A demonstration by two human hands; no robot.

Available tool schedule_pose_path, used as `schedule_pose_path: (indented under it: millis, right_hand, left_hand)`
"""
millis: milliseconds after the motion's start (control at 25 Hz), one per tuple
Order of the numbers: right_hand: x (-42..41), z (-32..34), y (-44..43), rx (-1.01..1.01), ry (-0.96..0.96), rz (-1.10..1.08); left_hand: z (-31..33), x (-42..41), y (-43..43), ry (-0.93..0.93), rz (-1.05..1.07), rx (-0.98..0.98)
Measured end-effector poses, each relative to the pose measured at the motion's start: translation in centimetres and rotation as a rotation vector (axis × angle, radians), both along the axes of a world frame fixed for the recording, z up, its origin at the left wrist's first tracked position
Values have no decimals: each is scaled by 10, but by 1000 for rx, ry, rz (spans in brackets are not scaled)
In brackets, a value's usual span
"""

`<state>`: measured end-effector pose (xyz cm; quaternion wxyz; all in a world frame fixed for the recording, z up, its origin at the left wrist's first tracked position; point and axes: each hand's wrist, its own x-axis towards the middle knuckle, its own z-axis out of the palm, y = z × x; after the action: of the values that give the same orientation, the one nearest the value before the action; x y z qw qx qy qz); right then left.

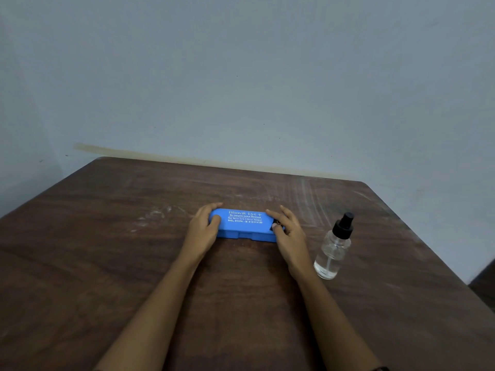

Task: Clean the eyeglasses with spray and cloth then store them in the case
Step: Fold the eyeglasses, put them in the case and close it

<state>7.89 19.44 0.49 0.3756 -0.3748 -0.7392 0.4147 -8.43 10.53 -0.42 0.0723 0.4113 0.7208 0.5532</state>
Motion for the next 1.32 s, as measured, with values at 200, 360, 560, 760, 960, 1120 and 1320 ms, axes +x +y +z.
schedule_pose_path:
  millis: [200, 360, 560, 760, 960, 1120, 1320]
  right_hand:
    - [1, -1, 1, 37, -41, -2]
    - [2, -2, 2, 96, -87, -9]
    - [3, -2, 2, 100, -62, -14]
    - [2, -2, 0, 115, -52, -14]
    - [2, -2, 0, 133, -54, -6]
    - [1, -2, 1, 135, -46, -5]
    - [0, -4, 0, 133, -82, -28]
  left_hand:
    - [-1, 5, 0, 33, -19, -73]
    - [0, 6, -1, 55, -33, -89]
    - [2, 6, -2, 74, -41, -115]
    - [0, 6, -3, 113, -42, -120]
    - [-1, 4, -3, 121, -55, -126]
    - [-2, 3, -1, 129, -55, -138]
    - [0, 7, -2, 156, -63, -127]
